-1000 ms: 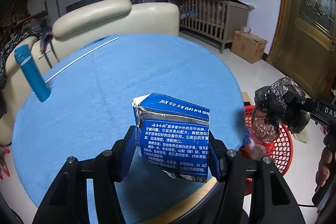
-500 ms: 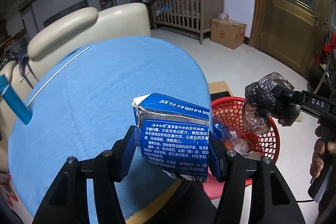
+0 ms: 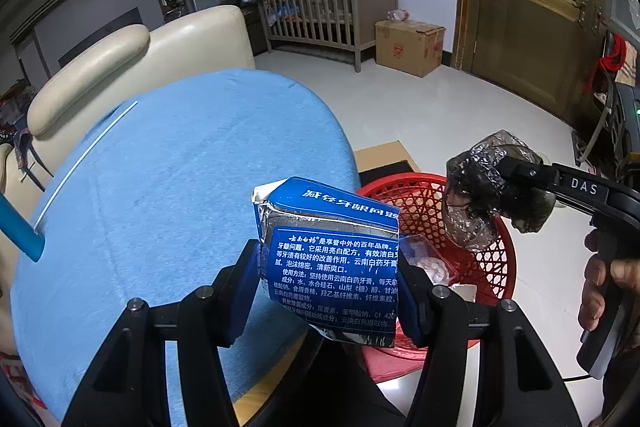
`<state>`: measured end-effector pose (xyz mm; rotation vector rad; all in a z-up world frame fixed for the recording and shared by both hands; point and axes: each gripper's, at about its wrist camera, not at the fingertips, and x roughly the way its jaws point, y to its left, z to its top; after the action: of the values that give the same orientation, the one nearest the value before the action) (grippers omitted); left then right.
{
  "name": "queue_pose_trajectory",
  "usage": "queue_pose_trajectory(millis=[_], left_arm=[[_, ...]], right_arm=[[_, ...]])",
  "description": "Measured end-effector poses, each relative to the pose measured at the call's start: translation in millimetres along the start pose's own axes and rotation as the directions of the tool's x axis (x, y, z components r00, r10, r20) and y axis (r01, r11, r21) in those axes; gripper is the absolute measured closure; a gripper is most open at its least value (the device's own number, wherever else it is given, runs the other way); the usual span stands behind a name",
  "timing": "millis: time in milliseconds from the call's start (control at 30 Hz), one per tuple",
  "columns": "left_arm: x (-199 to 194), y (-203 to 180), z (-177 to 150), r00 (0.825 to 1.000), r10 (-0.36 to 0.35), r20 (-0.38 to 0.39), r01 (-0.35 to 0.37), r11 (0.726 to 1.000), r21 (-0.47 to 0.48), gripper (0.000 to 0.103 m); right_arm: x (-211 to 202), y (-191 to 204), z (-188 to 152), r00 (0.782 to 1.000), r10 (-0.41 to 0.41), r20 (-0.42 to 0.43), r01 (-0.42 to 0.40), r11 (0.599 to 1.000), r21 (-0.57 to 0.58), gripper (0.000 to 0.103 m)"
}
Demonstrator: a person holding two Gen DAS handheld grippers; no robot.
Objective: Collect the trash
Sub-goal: 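Lift the toothpaste box and black bag and carry both to the red basket, then open both tools over the red basket to drop the bag and box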
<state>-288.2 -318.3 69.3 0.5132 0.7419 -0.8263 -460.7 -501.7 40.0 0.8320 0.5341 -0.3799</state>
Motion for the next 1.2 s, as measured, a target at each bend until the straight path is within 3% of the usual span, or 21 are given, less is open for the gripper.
queue_pose_trajectory(millis=[300,433,500,933,1200], left_arm=[[2.8,-17.1,2.1,1.0,-0.028,-0.008,0.028,0.999,0.032,0.041],[4.6,-25.5,2.8,0.999,-0.039,-0.013,0.039,0.998,0.046,0.041],[5.5,-26.8,3.0,0.999,-0.04,-0.014,0.041,0.998,0.053,0.041],[26.2,-44.2,5.3,0.994,-0.083,-0.075,0.088,0.994,0.065,0.041],[43.8,-60.3,5.0,0.987,-0.106,-0.124,0.115,0.991,0.074,0.041]], right_arm=[[9.9,-2.1,-1.4,1.0,-0.02,-0.018,0.02,1.0,-0.011,0.07],[29.2,-5.8,-6.7,0.994,-0.078,-0.072,0.077,0.997,-0.018,0.065],[35.1,-10.4,-9.3,0.991,-0.098,-0.087,0.098,0.995,-0.008,0.034],[-14.2,-16.1,1.4,0.996,-0.076,0.037,0.075,0.996,0.04,0.034],[-32.0,-20.5,7.4,0.996,-0.057,0.071,0.053,0.997,0.058,0.034]])
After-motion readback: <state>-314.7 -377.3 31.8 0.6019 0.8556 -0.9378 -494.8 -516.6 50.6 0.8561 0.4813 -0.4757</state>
